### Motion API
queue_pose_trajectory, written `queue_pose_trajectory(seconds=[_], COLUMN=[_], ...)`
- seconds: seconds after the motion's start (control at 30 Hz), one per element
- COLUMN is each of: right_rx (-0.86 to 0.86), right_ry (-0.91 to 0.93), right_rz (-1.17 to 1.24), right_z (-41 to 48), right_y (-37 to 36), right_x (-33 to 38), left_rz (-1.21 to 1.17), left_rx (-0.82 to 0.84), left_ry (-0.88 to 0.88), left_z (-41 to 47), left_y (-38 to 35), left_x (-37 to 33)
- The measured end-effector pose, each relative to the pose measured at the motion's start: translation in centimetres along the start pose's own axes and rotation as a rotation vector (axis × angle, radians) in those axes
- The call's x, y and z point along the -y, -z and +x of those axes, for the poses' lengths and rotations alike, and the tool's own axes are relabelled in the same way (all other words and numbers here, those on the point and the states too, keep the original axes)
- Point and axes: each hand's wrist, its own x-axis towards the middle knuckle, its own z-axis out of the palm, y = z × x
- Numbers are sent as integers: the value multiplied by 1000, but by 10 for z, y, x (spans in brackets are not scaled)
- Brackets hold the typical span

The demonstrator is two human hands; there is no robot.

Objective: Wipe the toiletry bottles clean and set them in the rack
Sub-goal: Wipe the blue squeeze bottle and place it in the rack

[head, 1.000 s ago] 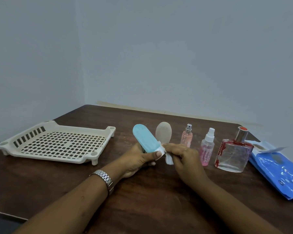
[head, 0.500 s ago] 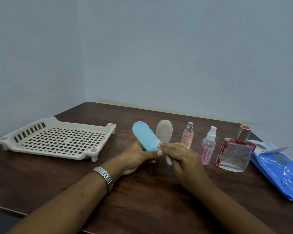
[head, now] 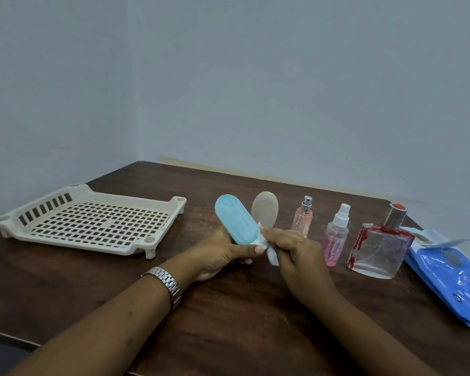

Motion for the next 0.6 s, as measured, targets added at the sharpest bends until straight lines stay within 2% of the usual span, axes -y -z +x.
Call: queue_pose_trajectory(seconds=[0.17,0.3,0.47,0.6], right_rx=[22,18,30,81], right_ry=[77,-129,-174,-283], right_rz=[-4,145,198,275], right_z=[-1,4,1,4], right_y=[4,5,7,8], right_x=[5,0,4,2], left_rz=[-10,23,12,2], left_rx=[-7,21,28,24], left_ry=[-6,13,23,43], left_z=[1,1,1,1], left_y=[1,1,3,4], left_x=[2,2,4,4])
